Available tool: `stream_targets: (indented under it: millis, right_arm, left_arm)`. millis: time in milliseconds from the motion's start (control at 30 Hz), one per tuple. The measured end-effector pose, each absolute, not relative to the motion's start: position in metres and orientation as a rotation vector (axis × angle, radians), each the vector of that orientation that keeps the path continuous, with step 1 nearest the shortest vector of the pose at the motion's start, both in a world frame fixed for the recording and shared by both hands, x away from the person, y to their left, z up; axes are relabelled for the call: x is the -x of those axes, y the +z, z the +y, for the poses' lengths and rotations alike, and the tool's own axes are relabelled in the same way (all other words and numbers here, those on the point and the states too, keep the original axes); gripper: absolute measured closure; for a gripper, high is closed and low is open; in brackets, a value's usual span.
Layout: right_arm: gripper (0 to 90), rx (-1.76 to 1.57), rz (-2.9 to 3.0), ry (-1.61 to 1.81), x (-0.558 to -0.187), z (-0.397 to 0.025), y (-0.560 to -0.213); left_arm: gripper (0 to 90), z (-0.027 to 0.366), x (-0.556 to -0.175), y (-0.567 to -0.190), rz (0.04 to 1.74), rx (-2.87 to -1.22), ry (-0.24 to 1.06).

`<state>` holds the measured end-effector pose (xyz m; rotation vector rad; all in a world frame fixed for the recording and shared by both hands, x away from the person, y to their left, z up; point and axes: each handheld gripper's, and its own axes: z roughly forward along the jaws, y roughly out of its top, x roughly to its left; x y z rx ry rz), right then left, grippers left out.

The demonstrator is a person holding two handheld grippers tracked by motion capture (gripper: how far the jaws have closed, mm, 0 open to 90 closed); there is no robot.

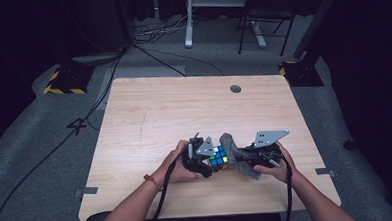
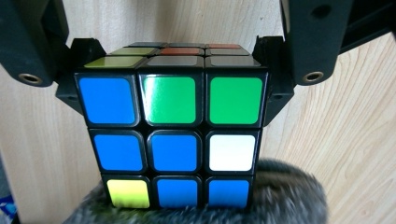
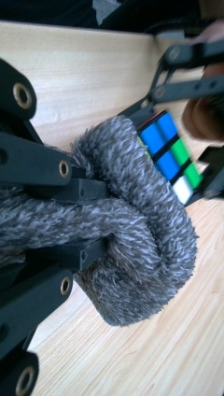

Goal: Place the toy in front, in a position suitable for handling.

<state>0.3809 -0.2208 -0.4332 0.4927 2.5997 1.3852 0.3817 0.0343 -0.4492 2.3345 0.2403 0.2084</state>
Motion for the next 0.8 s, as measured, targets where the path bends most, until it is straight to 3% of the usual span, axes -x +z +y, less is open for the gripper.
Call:
stream_targets:
  millis: [433,800]
  right_arm:
    - [76.3,-0.431,2.582,1.483,-0.375,-0.211,-0.425]
    - [76.0,-0.34,2.574,1.346,-0.363,-0.181,-0.42]
  left_arm:
    - [33.6,0.026,-0.379,-0.456,0.204,-2.391,0.241]
    - [33.7,0.023,-0.379,-0.456,0.207,-2.401,0.276]
